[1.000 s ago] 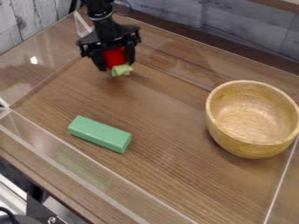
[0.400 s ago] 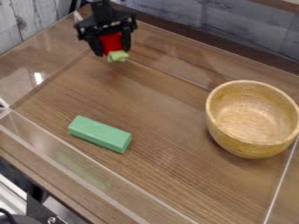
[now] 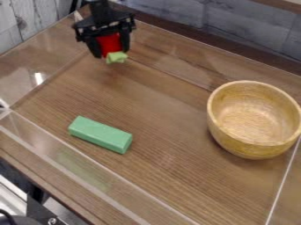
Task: Move the red fruit to the left
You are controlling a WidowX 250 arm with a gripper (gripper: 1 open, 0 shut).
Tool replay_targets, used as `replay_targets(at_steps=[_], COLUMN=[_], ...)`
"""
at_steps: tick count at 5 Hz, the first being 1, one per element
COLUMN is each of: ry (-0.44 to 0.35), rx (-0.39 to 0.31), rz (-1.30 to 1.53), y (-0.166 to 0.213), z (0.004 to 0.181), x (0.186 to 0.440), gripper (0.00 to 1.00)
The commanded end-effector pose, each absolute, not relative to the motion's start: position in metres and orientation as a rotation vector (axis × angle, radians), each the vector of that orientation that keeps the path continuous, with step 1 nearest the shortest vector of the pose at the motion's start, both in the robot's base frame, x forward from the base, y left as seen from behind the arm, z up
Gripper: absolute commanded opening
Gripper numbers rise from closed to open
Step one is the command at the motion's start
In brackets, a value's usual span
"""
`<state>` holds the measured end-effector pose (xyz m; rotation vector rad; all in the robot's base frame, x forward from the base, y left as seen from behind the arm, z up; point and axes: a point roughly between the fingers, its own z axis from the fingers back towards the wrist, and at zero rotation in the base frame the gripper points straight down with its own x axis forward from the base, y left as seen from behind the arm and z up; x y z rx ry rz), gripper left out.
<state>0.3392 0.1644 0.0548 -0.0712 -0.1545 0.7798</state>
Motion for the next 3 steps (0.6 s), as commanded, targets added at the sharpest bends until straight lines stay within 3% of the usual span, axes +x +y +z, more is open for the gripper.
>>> replay_targets(at_steps=[1, 3], ry=[-0.178, -0.128], rx=[-0.054, -0.045], rz=[0.864, 0.900], y=[0.168, 0.159], z=[0.062, 0.044], x=[0.338, 0.332], gripper=[0.00, 0.00])
